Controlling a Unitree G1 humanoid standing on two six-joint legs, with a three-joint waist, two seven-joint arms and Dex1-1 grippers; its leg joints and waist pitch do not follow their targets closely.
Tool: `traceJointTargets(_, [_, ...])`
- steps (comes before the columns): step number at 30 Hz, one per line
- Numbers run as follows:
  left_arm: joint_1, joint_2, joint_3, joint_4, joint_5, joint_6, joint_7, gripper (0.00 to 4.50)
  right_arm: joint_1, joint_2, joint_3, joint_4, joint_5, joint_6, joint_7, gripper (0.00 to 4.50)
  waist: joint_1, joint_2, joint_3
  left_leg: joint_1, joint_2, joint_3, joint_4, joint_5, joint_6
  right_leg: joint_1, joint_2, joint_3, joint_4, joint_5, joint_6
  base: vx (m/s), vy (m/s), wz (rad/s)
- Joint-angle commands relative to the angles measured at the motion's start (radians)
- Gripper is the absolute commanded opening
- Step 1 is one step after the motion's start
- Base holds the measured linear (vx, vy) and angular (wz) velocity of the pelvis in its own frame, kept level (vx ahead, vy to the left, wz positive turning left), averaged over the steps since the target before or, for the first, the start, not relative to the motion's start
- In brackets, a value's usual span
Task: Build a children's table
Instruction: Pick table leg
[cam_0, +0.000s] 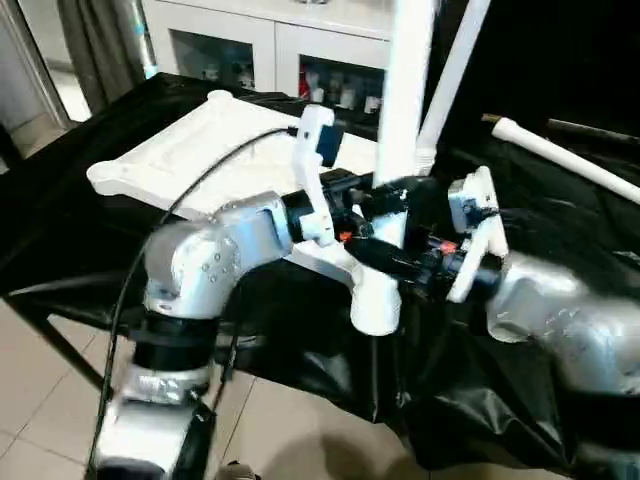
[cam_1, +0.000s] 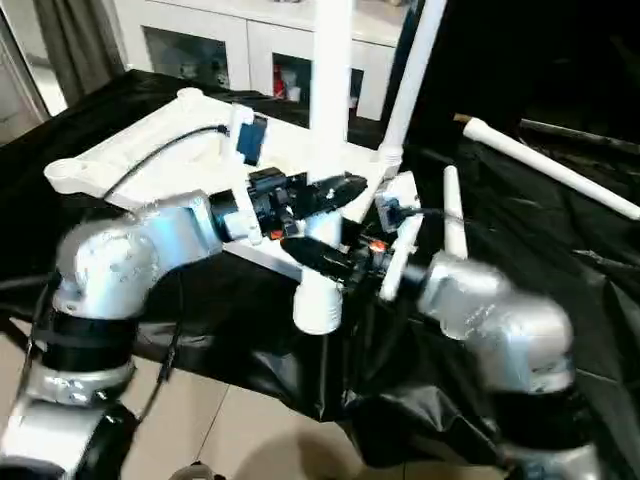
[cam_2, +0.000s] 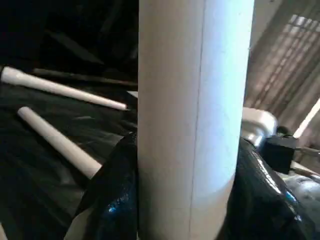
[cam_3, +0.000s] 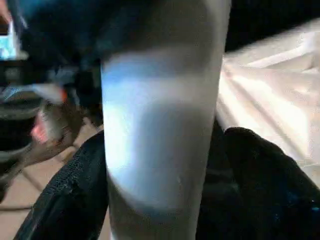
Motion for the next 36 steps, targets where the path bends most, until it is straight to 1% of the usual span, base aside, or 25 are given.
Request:
traceJointTargets(1, [-0.032, 0.009, -0.006, 0.007, -0.020, 0.008, -0.033, 1.88, -0.014, -0.028, -0.018, 0.010, 0.046, 0.054, 0.040, 3.51, 0.002, 0.003, -0.075, 0.002, 0.017, -0.002, -0.063, -0.117, 0.013, 0.067, -0.072, 0.048, -0.077, -0.339, -0.042, 0.000, 0.000, 0.00])
traceJointTargets(2, [-0.034, 0.012, -0.007, 0.011, -0.021, 0.007, -0.038, 1.88, -0.017, -0.035, -0.018, 0.010, 0.057, 0.065, 0.051, 3.51, 0.003, 0.002, -0.076, 0.002, 0.015, -0.002, -0.062, -0.111, 0.016, 0.069, -0.070, 0.048, -0.075, -0.331, -0.047, 0.000, 0.000, 0.00])
traceJointTargets(3, [-0.041, 0.020, -0.006, 0.025, -0.019, 0.004, -0.052, 1.88, -0.020, -0.053, -0.008, 0.004, 0.073, 0.087, 0.083, 3.51, 0.003, 0.002, -0.075, 0.002, 0.015, -0.002, -0.062, -0.111, 0.019, 0.068, -0.069, 0.047, -0.077, -0.328, -0.049, 0.000, 0.000, 0.00])
traceJointTargets(5, [-0.043, 0.021, -0.006, 0.028, -0.018, 0.003, -0.055, 1.88, -0.019, -0.060, -0.002, 0.001, 0.074, 0.092, 0.093, 3.51, 0.005, 0.003, -0.076, 0.003, 0.017, -0.002, -0.062, -0.114, 0.016, 0.068, -0.072, 0.048, -0.076, -0.332, -0.051, 0.000, 0.000, 0.00])
traceJointTargets(6, [-0.044, 0.022, -0.005, 0.030, -0.019, 0.003, -0.058, 1.88, -0.017, -0.066, 0.003, -0.002, 0.074, 0.094, 0.100, 3.51, 0.005, 0.003, -0.076, 0.002, 0.018, -0.002, -0.062, -0.111, 0.011, 0.069, -0.074, 0.048, -0.074, -0.330, -0.058, 0.000, 0.000, 0.00])
traceJointTargets(9, [-0.049, 0.023, -0.003, 0.033, -0.035, 0.012, -0.070, 1.88, -0.011, -0.085, 0.020, -0.011, 0.081, 0.108, 0.117, 3.51, 0.006, 0.002, -0.077, 0.002, 0.018, -0.002, -0.061, -0.106, 0.011, 0.070, -0.074, 0.048, -0.073, -0.325, -0.066, 0.000, 0.000, 0.00])
traceJointTargets(10, [-0.049, 0.024, -0.004, 0.031, -0.039, 0.015, -0.072, 1.88, -0.010, -0.086, 0.022, -0.014, 0.083, 0.111, 0.118, 3.51, 0.007, 0.006, -0.076, 0.002, 0.018, -0.003, -0.062, -0.107, 0.010, 0.069, -0.074, 0.048, -0.073, -0.325, -0.069, 0.000, 0.000, 0.00])
traceJointTargets(11, [-0.049, 0.024, -0.005, 0.028, -0.042, 0.018, -0.076, 1.88, -0.010, -0.086, 0.022, -0.015, 0.087, 0.115, 0.118, 3.51, 0.006, 0.003, -0.075, 0.001, 0.017, -0.002, -0.061, -0.112, 0.009, 0.069, -0.073, 0.047, -0.074, -0.334, -0.069, 0.000, 0.000, 0.00])
traceJointTargets(15, [-0.048, 0.021, -0.013, 0.023, -0.049, 0.023, -0.090, 1.88, -0.015, -0.088, 0.023, -0.012, 0.094, 0.127, 0.120, 3.51, 0.006, 0.002, -0.075, 0.002, 0.017, -0.002, -0.061, -0.121, 0.007, 0.069, -0.074, 0.046, -0.078, -0.365, -0.060, 0.000, 0.000, 0.00])
traceJointTargets(17, [-0.046, 0.020, -0.013, 0.014, -0.057, 0.030, -0.096, 1.88, -0.019, -0.089, 0.025, -0.006, 0.090, 0.127, 0.123, 3.51, 0.007, -0.001, -0.074, 0.002, 0.017, -0.002, -0.062, -0.118, 0.007, 0.068, -0.074, 0.047, -0.078, -0.371, -0.055, 0.000, 0.000, 0.00])
traceJointTargets(18, [-0.046, 0.020, -0.013, 0.012, -0.059, 0.031, -0.097, 1.88, -0.020, -0.089, 0.026, -0.004, 0.090, 0.126, 0.123, 3.51, 0.007, 0.000, -0.074, 0.002, 0.017, -0.002, -0.062, -0.117, 0.007, 0.068, -0.074, 0.046, -0.078, -0.372, -0.054, 0.000, 0.000, 0.00])
traceJointTargets(19, [-0.045, 0.021, -0.013, 0.010, -0.061, 0.032, -0.097, 1.88, -0.022, -0.089, 0.028, -0.001, 0.089, 0.124, 0.123, 3.25, 0.007, 0.000, -0.074, 0.002, 0.017, -0.002, -0.062, -0.116, 0.007, 0.068, -0.075, 0.047, -0.078, -0.372, -0.053, 0.000, 0.000, 0.00])
traceJointTargets(21, [-0.043, 0.023, -0.014, 0.005, -0.068, 0.035, -0.097, 1.88, -0.027, -0.090, 0.032, 0.009, 0.085, 0.122, 0.124, 3.18, 0.007, -0.003, -0.074, 0.001, 0.017, -0.002, -0.061, -0.108, 0.008, 0.068, -0.074, 0.047, -0.076, -0.364, -0.054, 0.000, 0.000, 0.00])
traceJointTargets(22, [-0.043, 0.024, -0.014, 0.005, -0.069, 0.035, -0.097, 1.88, -0.028, -0.090, 0.033, 0.010, 0.085, 0.122, 0.124, 3.13, 0.006, -0.002, -0.074, 0.000, 0.017, -0.002, -0.062, -0.107, 0.008, 0.068, -0.074, 0.046, -0.076, -0.365, -0.055, 0.000, 0.000, 0.00])
traceJointTargets(23, [-0.042, 0.024, -0.014, 0.004, -0.071, 0.037, -0.098, 1.88, -0.030, -0.091, 0.035, 0.013, 0.084, 0.123, 0.125, 3.00, 0.005, -0.004, -0.073, 0.001, 0.016, -0.001, -0.062, -0.111, 0.009, 0.067, -0.074, 0.047, -0.078, -0.372, -0.053, 0.000, 0.000, 0.00])
traceJointTargets(24, [-0.042, 0.024, -0.014, 0.003, -0.071, 0.037, -0.098, 1.88, -0.030, -0.091, 0.035, 0.013, 0.084, 0.123, 0.126, 2.87, 0.006, -0.003, -0.073, 0.001, 0.016, -0.001, -0.061, -0.112, 0.009, 0.067, -0.074, 0.047, -0.078, -0.375, -0.052, 0.000, 0.000, 0.00])
traceJointTargets(26, [-0.041, 0.021, -0.008, 0.001, -0.075, 0.040, -0.097, 1.88, -0.032, -0.091, 0.039, 0.015, 0.084, 0.126, 0.131, 2.78, 0.006, -0.004, -0.073, 0.001, 0.017, -0.001, -0.062, -0.109, 0.009, 0.066, -0.074, 0.047, -0.078, -0.371, -0.050, 0.000, 0.000, 0.00])
traceJointTargets(27, [-0.041, 0.020, -0.006, 0.002, -0.076, 0.041, -0.096, 1.88, -0.033, -0.090, 0.040, 0.016, 0.083, 0.127, 0.133, 2.67, 0.006, -0.005, -0.073, 0.000, 0.017, -0.001, -0.062, -0.108, 0.011, 0.067, -0.074, 0.047, -0.077, -0.370, -0.049, 0.000, 0.000, 0.00])
traceJointTargets(28, [-0.041, 0.020, -0.006, 0.002, -0.076, 0.041, -0.097, 1.88, -0.033, -0.090, 0.041, 0.017, 0.083, 0.127, 0.133, 2.43, 0.006, -0.005, -0.072, 0.000, 0.017, -0.001, -0.062, -0.108, 0.011, 0.067, -0.074, 0.047, -0.077, -0.371, -0.048, 0.000, 0.000, 0.00])
traceJointTargets(29, [-0.041, 0.020, -0.006, 0.002, -0.077, 0.041, -0.097, 1.88, -0.033, -0.090, 0.041, 0.017, 0.083, 0.127, 0.134, 2.43, 0.007, -0.005, -0.072, 0.000, 0.016, -0.001, -0.062, -0.108, 0.011, 0.067, -0.074, 0.047, -0.078, -0.376, -0.046, 0.000, 0.000, 0.00])
traceJointTargets(33, [-0.044, 0.017, -0.001, 0.008, -0.083, 0.039, -0.093, 1.88, -0.036, -0.091, 0.048, 0.022, 0.082, 0.126, 0.137, 2.04, 0.007, -0.005, -0.073, 0.000, 0.016, -0.001, -0.061, -0.106, 0.010, 0.067, -0.074, 0.047, -0.079, -0.384, -0.039, 0.000, 0.000, 0.00])
traceJointTargets(34, [-0.045, 0.016, 0.000, 0.010, -0.083, 0.037, -0.093, 1.88, -0.036, -0.092, 0.050, 0.023, 0.081, 0.125, 0.137, 2.00, 0.008, -0.003, -0.073, 0.001, 0.016, -0.001, -0.061, -0.106, 0.010, 0.066, -0.074, 0.047, -0.079, -0.385, -0.040, 0.000, 0.000, 0.00])
traceJointTargets(35, [-0.046, 0.016, 0.001, 0.012, -0.083, 0.036, -0.094, 1.88, -0.036, -0.092, 0.052, 0.024, 0.081, 0.125, 0.138, 2.00, 0.008, -0.004, -0.074, 0.000, 0.016, -0.001, -0.061, -0.106, 0.009, 0.067, -0.073, 0.046, -0.079, -0.383, -0.038, 0.000, 0.000, 0.00])
traceJointTargets(36, [-0.047, 0.016, 0.001, 0.014, -0.083, 0.035, -0.094, 1.88, -0.036, -0.093, 0.052, 0.025, 0.079, 0.124, 0.140, 1.95, 0.008, -0.003, -0.074, 0.000, 0.016, -0.001, -0.061, -0.104, 0.009, 0.067, -0.073, 0.047, -0.078, -0.380, -0.038, 0.000, 0.000, 0.00])
